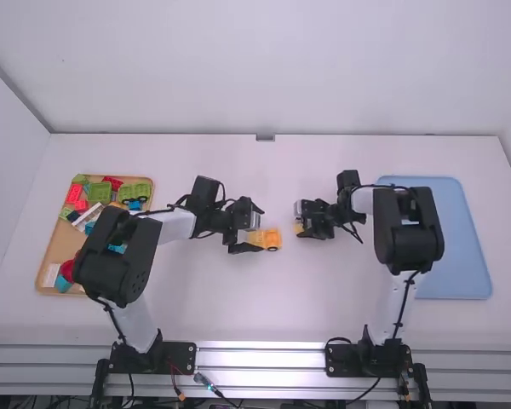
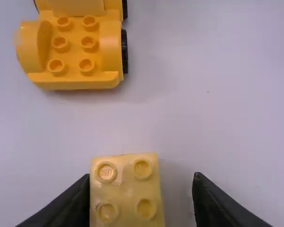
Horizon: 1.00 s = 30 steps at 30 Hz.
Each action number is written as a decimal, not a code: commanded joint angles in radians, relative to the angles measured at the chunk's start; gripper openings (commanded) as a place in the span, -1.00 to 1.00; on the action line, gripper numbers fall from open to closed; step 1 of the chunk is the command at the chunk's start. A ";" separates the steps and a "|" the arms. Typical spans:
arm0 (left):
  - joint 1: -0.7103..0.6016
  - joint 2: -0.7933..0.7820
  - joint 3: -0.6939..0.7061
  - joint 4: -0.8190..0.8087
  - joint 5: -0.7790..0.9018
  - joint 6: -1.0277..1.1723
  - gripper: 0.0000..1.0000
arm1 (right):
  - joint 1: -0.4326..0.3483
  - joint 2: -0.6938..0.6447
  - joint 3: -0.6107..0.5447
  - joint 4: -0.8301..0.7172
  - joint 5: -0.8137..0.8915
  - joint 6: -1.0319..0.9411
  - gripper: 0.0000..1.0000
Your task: Assemble lego blocks to make yellow taxi
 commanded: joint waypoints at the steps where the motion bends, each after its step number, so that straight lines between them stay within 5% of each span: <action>1: -0.001 0.005 -0.010 -0.006 0.014 -0.006 0.98 | 0.006 0.013 -0.017 0.011 0.027 0.047 -0.10; 5: -0.001 0.005 -0.010 -0.006 0.014 -0.006 0.98 | -0.005 0.013 -0.018 0.006 0.027 0.046 -0.16; 11: -0.001 0.005 -0.010 -0.006 0.014 -0.006 0.98 | -0.033 0.013 -0.018 -0.017 0.018 0.046 0.15; 15: -0.001 0.005 -0.010 -0.006 0.014 -0.006 0.98 | -0.055 0.013 -0.017 -0.016 -0.018 0.045 0.17; 30: -0.001 0.005 -0.010 -0.006 0.014 -0.006 0.98 | -0.040 0.013 -0.017 -0.016 -0.045 0.035 -0.07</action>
